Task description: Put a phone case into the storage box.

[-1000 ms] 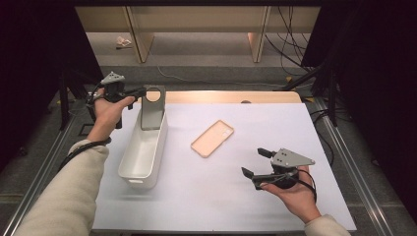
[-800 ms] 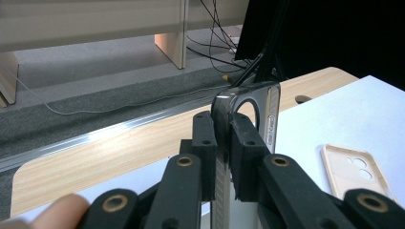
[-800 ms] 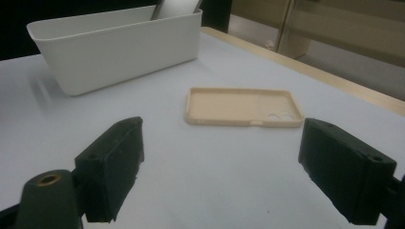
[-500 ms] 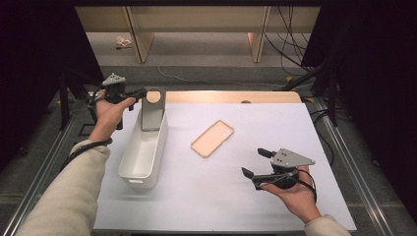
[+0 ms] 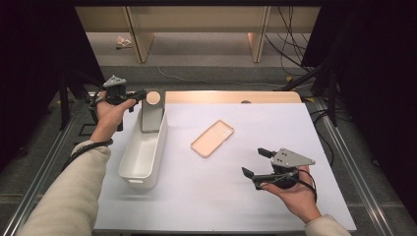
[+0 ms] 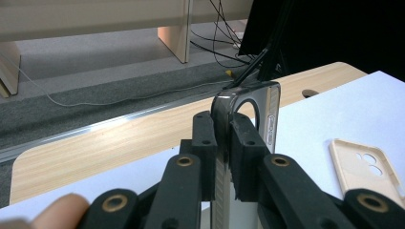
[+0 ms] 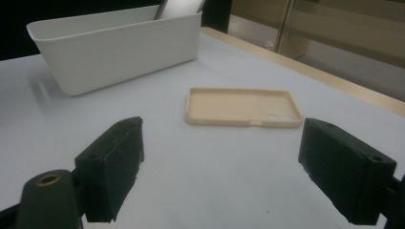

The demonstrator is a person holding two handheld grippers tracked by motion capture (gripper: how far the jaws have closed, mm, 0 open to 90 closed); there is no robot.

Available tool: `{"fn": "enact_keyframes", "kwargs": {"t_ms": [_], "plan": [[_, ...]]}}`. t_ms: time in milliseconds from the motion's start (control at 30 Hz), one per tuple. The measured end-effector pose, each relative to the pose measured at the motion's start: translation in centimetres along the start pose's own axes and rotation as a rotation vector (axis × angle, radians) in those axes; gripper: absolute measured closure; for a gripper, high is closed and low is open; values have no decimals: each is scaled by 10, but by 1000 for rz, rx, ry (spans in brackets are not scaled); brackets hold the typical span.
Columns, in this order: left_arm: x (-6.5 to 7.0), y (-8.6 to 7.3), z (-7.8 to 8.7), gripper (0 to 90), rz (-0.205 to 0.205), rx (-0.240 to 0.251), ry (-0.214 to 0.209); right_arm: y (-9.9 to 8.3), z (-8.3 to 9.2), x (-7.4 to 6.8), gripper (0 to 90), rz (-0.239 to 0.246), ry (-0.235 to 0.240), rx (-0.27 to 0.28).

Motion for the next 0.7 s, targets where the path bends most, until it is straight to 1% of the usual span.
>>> {"fn": "enact_keyframes", "kwargs": {"t_ms": [367,700], "plan": [[-2,-3,-1,816,10,-2,4,0,0,0,166,1,1,-1],[-6,-6,-2,814,27,1,11,0,0,0,166,1,0,-4]]}}
Point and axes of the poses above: each handheld gripper's, and its own axes: z roughly backward along the jaws, y roughly out of its top, x roughly to its right, the point moved 1 cm from there along -z, roughly forward along the jaws, and after that the axes turned 7 degrees about -y, right-handed, at the moved point
